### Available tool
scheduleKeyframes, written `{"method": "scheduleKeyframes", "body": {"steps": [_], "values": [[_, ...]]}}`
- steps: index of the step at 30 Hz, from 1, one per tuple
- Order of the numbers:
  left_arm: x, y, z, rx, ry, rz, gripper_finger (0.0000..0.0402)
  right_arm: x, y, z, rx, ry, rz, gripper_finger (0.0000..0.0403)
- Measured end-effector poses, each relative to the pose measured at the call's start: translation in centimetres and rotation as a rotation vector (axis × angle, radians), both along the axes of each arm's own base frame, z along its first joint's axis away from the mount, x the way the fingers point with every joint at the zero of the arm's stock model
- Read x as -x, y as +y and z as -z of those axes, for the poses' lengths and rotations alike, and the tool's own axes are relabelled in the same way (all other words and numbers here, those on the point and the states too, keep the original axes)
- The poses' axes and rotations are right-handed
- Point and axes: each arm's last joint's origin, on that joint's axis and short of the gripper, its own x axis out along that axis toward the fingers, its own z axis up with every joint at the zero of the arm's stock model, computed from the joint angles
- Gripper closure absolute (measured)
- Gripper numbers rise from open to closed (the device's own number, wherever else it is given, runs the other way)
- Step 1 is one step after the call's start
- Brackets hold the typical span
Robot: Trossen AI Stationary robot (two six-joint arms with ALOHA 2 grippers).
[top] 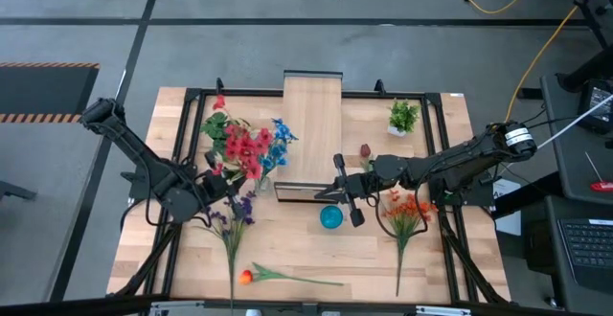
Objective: Pick and place flowers into a vace then onto a shelf
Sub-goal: Put the red flowers into the transparent vase
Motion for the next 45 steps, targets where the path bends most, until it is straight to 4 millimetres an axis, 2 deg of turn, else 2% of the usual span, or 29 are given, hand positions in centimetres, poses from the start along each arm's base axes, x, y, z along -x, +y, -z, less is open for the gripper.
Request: {"method": "scheduleKeyframes", "body": {"steps": [13, 28, 36, 45], "values": [[1.1, 1.4, 1.8, 0.050, 0.026, -0.083, 0.0398, 0.0, 0.0, 0.0, 0.000, -0.001, 0.000, 0.0398], [0.9, 1.3, 1.1, 0.082, -0.013, -0.071, 0.0398, 0.0, 0.0, 0.0, 0.000, -0.005, 0.001, 0.0398], [0.2, 1.3, 0.6, 0.055, 0.032, -0.005, 0.0398, 0.0, 0.0, 0.0, 0.001, -0.006, 0.001, 0.0398], [-0.3, 2.5, 2.9, 0.063, 0.041, 0.000, 0.0398, 0.0, 0.0, 0.0, 0.003, -0.004, 0.001, 0.0398]]}}
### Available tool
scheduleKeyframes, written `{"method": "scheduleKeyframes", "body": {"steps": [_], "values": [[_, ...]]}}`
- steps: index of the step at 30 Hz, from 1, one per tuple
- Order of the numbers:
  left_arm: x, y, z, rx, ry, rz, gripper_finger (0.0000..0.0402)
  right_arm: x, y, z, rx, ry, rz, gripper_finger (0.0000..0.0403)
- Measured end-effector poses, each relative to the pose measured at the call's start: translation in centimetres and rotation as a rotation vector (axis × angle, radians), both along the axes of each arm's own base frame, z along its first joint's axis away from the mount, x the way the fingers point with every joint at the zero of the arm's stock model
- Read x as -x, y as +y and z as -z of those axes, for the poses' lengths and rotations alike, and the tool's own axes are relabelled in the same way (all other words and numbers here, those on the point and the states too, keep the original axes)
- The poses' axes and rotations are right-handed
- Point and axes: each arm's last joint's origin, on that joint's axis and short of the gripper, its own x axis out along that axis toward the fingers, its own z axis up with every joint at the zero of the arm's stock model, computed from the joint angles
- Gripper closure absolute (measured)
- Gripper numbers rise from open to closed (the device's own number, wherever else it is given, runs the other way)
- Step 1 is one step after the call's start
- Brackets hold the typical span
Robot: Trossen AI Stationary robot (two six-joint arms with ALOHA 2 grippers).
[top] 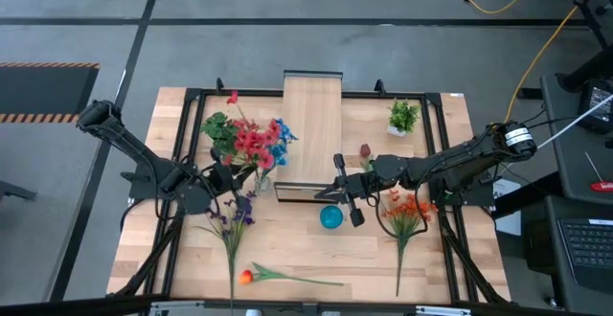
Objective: Pick and place flowers into a vace then onto a shelf
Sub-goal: Put the red flowers into the transparent vase
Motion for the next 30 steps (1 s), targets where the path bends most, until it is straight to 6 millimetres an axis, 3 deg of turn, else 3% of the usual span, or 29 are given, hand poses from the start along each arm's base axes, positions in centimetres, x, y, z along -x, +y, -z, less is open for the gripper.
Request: {"method": "scheduleKeyframes", "body": {"steps": [7, 14, 19, 30], "values": [[-0.5, 0.8, 1.1, -0.003, -0.066, 0.082, 0.0398, 0.0, 0.0, 0.0, 0.000, 0.001, 0.000, 0.0398], [0.2, 1.8, 3.7, 0.025, -0.102, 0.067, 0.0398, 0.0, 0.0, 0.1, 0.002, 0.009, 0.000, 0.0398], [0.5, 2.0, 4.3, 0.029, -0.101, 0.072, 0.0396, 0.0, 0.0, 0.1, 0.002, 0.010, 0.000, 0.0398], [0.5, 1.9, 5.1, 0.051, -0.049, 0.108, 0.0348, 0.0, 0.0, 0.2, 0.003, 0.015, 0.000, 0.0398]]}}
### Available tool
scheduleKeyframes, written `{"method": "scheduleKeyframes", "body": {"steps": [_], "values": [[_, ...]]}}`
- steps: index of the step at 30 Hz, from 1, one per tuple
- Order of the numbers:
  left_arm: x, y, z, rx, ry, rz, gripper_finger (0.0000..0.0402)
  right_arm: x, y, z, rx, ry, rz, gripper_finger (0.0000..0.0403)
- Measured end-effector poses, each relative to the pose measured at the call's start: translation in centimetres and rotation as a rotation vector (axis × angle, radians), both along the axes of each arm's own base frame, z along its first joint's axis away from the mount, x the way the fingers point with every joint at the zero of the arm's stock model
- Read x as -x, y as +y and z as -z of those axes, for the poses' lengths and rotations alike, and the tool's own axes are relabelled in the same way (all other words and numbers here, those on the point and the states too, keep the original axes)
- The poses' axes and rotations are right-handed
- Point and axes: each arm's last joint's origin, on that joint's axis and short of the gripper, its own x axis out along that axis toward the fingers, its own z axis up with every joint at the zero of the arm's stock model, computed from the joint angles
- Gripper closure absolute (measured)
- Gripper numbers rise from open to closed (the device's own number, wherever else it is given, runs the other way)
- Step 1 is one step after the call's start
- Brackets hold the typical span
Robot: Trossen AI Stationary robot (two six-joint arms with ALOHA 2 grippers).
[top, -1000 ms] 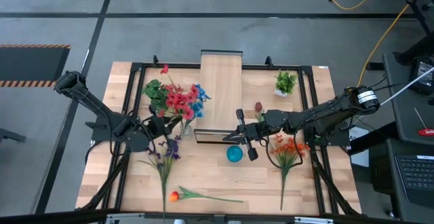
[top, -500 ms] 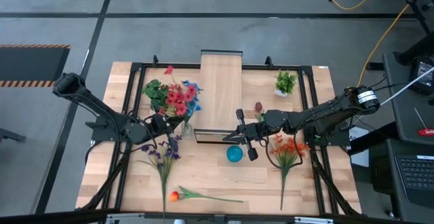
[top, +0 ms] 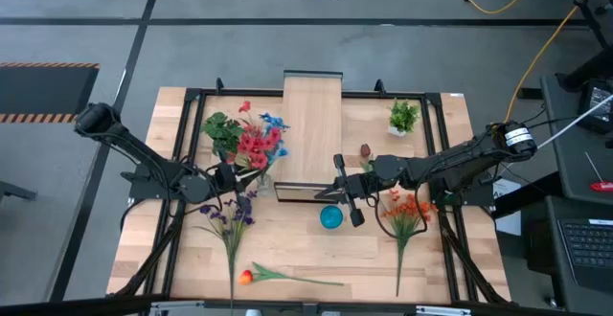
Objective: Pick and place flowers into a vace then onto a shelf
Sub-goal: Put the red flowers into the transparent vase, then put the orange tulip into the transparent vase
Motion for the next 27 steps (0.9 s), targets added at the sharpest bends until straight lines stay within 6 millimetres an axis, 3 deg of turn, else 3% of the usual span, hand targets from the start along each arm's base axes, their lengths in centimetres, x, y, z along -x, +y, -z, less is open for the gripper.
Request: {"method": "scheduleKeyframes", "body": {"steps": [15, 27], "values": [[0.5, -0.9, 0.0, 0.018, -0.006, 0.047, 0.0256, -0.3, 0.1, 0.6, 0.001, 0.022, 0.000, 0.0398], [2.2, -2.2, -2.3, -0.102, -0.035, 0.000, 0.0244, -0.3, 0.1, 0.6, -0.002, 0.023, 0.000, 0.0398]]}}
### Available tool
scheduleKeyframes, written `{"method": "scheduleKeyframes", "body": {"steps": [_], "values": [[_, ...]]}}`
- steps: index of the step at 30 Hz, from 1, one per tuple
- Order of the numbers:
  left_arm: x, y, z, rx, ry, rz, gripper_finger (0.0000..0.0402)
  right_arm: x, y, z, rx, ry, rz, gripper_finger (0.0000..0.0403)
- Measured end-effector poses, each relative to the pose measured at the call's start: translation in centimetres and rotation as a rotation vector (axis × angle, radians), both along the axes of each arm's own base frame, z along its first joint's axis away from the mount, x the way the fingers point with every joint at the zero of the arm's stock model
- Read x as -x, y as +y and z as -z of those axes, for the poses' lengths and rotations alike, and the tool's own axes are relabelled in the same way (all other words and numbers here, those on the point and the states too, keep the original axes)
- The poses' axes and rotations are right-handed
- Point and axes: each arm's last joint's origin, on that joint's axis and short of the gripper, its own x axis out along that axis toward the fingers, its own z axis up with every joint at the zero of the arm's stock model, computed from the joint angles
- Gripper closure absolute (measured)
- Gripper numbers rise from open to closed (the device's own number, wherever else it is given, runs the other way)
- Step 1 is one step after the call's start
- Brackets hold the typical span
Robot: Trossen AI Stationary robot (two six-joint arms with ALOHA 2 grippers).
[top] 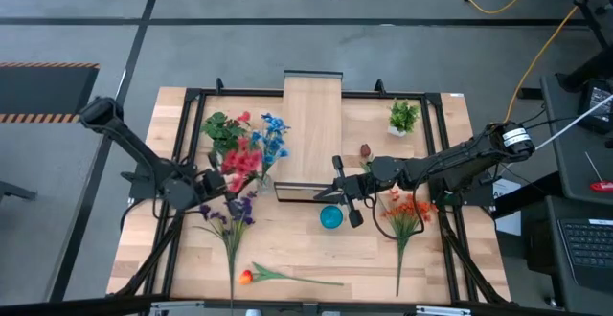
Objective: Pick and place flowers into a vace then onto a shelf
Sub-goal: Put the orange tulip into the transparent vase
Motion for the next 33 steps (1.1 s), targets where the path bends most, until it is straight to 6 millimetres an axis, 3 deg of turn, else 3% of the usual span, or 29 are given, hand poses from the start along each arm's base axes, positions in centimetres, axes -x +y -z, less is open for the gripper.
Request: {"method": "scheduleKeyframes", "body": {"steps": [9, 23, 33], "values": [[1.7, -0.8, -0.8, 0.009, -0.042, -0.035, 0.0244, 0.0, 0.0, 0.0, -0.001, 0.001, 0.000, 0.0398], [-0.2, 0.6, 0.0, 0.009, -0.007, -0.057, 0.0245, 0.0, 0.0, 0.0, -0.025, 0.008, 0.002, 0.0398], [-0.8, 2.4, -0.1, -0.046, 0.024, -0.220, 0.0244, 0.0, 0.0, 0.0, -0.024, 0.008, 0.002, 0.0398]]}}
